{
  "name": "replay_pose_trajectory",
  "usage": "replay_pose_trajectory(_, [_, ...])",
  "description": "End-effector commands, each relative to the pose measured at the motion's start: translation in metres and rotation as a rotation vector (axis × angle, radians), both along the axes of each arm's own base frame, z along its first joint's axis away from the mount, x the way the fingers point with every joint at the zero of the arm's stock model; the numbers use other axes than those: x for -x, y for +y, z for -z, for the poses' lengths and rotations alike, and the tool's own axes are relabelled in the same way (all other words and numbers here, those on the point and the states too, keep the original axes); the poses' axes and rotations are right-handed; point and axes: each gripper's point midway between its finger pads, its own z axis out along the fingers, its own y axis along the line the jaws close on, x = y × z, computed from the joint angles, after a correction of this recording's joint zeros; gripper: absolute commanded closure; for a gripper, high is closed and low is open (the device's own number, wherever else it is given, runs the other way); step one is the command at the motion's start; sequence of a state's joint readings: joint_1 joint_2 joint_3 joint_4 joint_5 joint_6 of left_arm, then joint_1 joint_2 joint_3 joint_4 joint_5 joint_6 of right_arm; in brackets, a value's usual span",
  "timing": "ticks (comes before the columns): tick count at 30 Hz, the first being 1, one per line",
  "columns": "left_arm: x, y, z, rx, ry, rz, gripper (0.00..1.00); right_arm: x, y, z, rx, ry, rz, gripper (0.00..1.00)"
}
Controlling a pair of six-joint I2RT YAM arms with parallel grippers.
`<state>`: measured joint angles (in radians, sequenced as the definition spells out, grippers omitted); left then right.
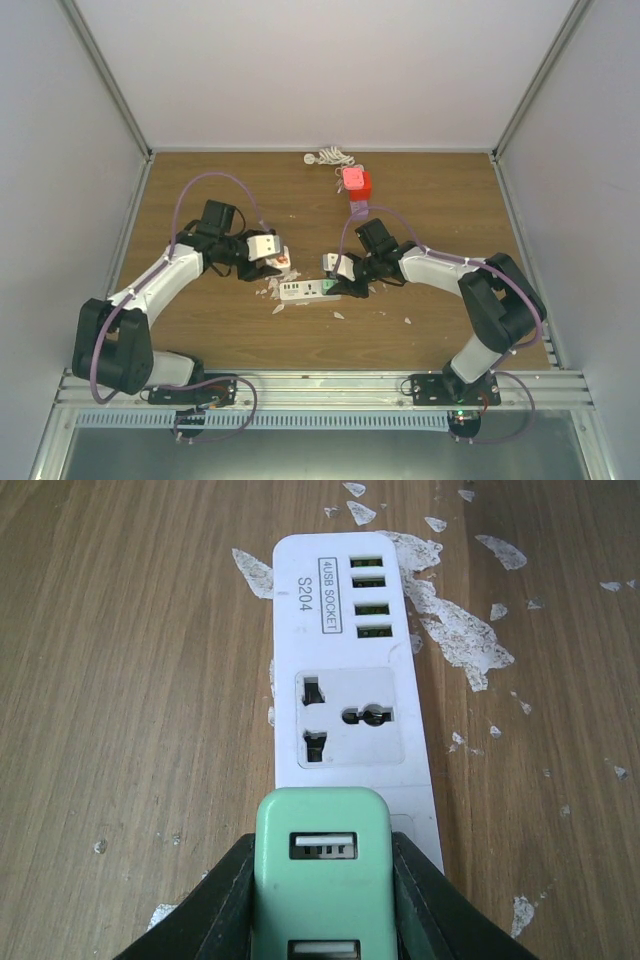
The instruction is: Pull the plug off the socket
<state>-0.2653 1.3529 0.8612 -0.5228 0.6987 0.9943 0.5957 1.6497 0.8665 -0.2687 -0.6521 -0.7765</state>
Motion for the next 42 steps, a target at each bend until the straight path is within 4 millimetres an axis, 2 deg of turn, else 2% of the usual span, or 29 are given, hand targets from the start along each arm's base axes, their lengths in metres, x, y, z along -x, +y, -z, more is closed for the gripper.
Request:
replay_pose_trajectory(1, [-0.023,0.027,-0.022,-0.107,-0.129,-0.033,0.71,0.001,-0.007,0.014,0.061,0.022,0.033,0.95])
replay_pose_trajectory(11, [-0.108,0.113,-0.045,-0.391,-0.305,-0.205,0.71,-0.001,-0.004,0.01,0.043,0.031,0.045,0.95])
replay_pose_trajectory(17, [-0.161,0.159,-0.036,-0.59,-0.374,-0.269,0.71,-0.002,-0.003,0.007,0.036,0.032,0.05,0.94])
replay_pose_trajectory(19, [-0.18,0.187,-0.032,-0.674,-0.4,-0.318,0.71,-0.002,-0.003,0.007,0.037,0.033,0.05,0.94])
replay_pose_trajectory(23, [-0.216,0.221,-0.031,-0.78,-0.422,-0.362,0.71,-0.002,-0.004,0.009,0.043,0.026,0.046,0.94])
replay_pose_trajectory(29, [-0.253,0.263,-0.031,-0.949,-0.472,-0.321,0.7,-0.001,-0.003,0.008,0.038,0.033,0.041,0.94])
replay_pose_trajectory(34, [-0.274,0.301,-0.019,-1.074,-0.456,-0.251,0.7,-0.001,-0.004,0.009,0.043,0.022,0.029,0.94])
replay_pose_trajectory(42, [-0.312,0.34,-0.022,-1.226,-0.499,-0.173,0.71,0.002,-0.004,0.012,0.043,0.039,0.026,0.94])
